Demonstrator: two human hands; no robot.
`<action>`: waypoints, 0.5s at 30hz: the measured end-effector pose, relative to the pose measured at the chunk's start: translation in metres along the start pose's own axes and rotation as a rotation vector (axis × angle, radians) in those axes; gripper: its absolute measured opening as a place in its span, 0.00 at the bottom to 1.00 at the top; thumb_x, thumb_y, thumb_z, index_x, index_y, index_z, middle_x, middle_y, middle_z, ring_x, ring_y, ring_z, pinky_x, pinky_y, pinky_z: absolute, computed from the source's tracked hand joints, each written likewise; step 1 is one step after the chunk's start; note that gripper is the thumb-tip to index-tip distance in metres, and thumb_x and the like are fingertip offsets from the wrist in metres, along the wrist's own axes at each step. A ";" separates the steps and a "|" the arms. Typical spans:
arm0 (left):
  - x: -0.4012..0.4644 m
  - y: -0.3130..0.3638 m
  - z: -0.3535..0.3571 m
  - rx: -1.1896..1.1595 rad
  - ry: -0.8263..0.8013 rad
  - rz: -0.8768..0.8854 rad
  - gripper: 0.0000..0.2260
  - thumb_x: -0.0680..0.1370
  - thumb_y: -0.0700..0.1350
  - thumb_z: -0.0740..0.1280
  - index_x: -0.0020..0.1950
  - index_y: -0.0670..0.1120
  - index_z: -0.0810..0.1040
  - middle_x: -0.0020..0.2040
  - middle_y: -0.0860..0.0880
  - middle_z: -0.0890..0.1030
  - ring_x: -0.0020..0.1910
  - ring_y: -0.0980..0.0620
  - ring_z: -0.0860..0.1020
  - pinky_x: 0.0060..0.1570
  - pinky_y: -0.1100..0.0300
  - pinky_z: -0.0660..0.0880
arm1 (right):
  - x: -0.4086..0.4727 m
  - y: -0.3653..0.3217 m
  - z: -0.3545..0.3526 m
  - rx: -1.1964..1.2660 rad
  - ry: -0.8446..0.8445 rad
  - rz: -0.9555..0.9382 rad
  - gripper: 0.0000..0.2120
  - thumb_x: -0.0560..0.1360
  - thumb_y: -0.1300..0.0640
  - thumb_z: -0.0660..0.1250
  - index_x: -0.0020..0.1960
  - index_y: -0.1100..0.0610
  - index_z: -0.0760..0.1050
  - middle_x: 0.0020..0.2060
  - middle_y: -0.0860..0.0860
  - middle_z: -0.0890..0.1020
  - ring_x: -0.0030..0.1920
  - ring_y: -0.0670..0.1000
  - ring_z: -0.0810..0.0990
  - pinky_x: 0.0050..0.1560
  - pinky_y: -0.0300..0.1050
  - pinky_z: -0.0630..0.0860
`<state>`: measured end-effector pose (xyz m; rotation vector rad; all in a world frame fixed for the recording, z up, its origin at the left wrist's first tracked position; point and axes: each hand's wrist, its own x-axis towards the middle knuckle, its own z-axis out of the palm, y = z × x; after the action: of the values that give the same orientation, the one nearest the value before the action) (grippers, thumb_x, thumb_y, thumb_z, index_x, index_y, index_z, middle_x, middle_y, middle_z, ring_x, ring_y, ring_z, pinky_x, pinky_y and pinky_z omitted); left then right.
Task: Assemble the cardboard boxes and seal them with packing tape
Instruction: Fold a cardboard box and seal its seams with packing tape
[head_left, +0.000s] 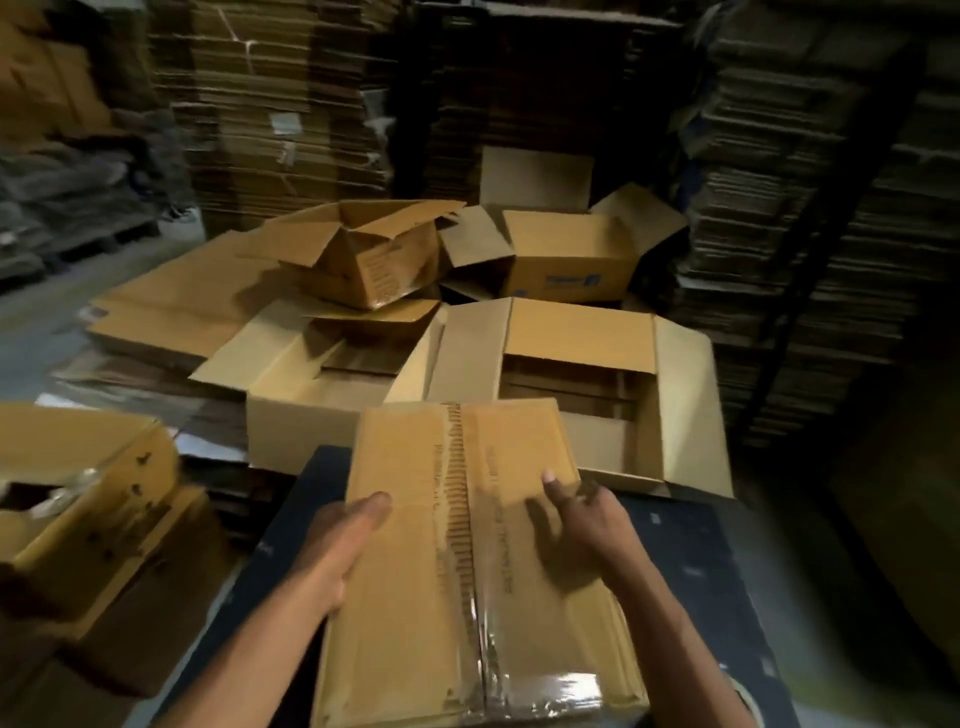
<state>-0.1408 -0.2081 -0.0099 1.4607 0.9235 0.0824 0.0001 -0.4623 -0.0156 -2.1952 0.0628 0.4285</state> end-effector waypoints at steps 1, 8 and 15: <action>-0.007 0.012 0.001 -0.027 0.002 0.062 0.11 0.79 0.51 0.73 0.52 0.44 0.83 0.38 0.44 0.87 0.41 0.41 0.86 0.38 0.52 0.81 | -0.010 -0.012 -0.019 0.042 0.011 -0.017 0.36 0.73 0.24 0.61 0.66 0.50 0.74 0.55 0.53 0.81 0.53 0.54 0.81 0.55 0.55 0.80; -0.043 0.087 0.075 -0.057 -0.138 0.512 0.24 0.74 0.57 0.76 0.68 0.56 0.76 0.53 0.51 0.85 0.51 0.49 0.83 0.47 0.48 0.81 | -0.089 -0.007 -0.137 0.205 0.240 -0.354 0.28 0.72 0.43 0.78 0.68 0.42 0.73 0.53 0.39 0.85 0.55 0.42 0.84 0.56 0.43 0.81; -0.115 0.095 0.242 -0.041 -0.525 0.691 0.26 0.72 0.76 0.67 0.67 0.69 0.74 0.57 0.58 0.83 0.57 0.51 0.82 0.60 0.41 0.79 | -0.157 0.091 -0.268 0.397 0.547 -0.264 0.51 0.72 0.49 0.80 0.82 0.34 0.48 0.72 0.43 0.73 0.68 0.47 0.78 0.71 0.59 0.74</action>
<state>-0.0342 -0.4517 0.0897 1.5979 -0.0277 0.2112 -0.0892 -0.7440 0.1160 -1.8339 0.1389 -0.3164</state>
